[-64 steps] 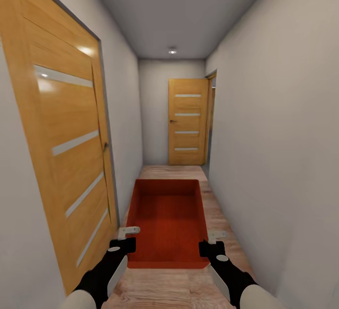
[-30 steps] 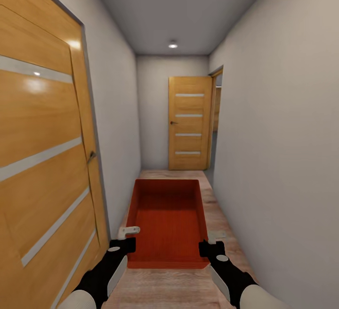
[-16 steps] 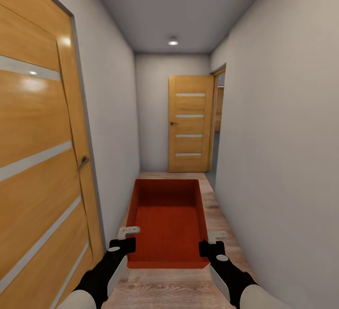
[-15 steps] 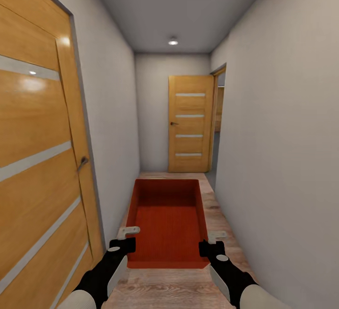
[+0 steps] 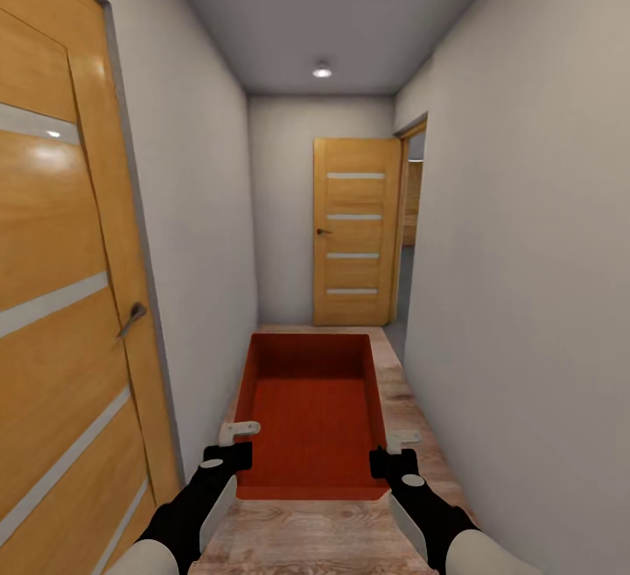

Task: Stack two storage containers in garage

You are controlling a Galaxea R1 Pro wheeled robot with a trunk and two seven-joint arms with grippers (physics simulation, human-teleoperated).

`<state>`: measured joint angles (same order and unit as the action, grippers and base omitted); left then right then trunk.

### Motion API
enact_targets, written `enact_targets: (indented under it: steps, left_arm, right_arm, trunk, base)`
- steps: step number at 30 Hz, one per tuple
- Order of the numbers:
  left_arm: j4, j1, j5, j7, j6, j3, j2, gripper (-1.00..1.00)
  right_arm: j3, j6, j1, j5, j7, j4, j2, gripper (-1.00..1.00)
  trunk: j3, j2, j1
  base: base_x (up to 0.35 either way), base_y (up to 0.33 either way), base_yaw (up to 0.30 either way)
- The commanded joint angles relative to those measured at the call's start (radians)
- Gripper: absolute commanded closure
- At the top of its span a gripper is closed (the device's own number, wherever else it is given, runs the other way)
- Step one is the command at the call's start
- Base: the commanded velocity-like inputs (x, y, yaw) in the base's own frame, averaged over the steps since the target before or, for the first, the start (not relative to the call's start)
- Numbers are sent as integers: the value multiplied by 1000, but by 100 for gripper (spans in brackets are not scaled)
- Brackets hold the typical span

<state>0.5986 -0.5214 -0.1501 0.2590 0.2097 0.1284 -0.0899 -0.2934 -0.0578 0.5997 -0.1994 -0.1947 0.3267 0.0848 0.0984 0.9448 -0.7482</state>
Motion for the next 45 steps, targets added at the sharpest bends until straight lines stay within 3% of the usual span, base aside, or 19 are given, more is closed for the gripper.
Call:
enact_targets:
  steps: [1, 45]
  left_arm:
    - [1, 0, 1, 37, 8, -65, 64, 100]
    - [1, 0, 1, 37, 8, -65, 65, 100]
  right_arm:
    - [8, -2, 2, -3, 0, 12, -1, 100]
    - [8, 0, 2, -3, 0, 12, -1, 100]
  trunk:
    - [2, 1, -1]
    - [2, 1, -1]
  base:
    - [323, 0, 0]
    - [323, 0, 0]
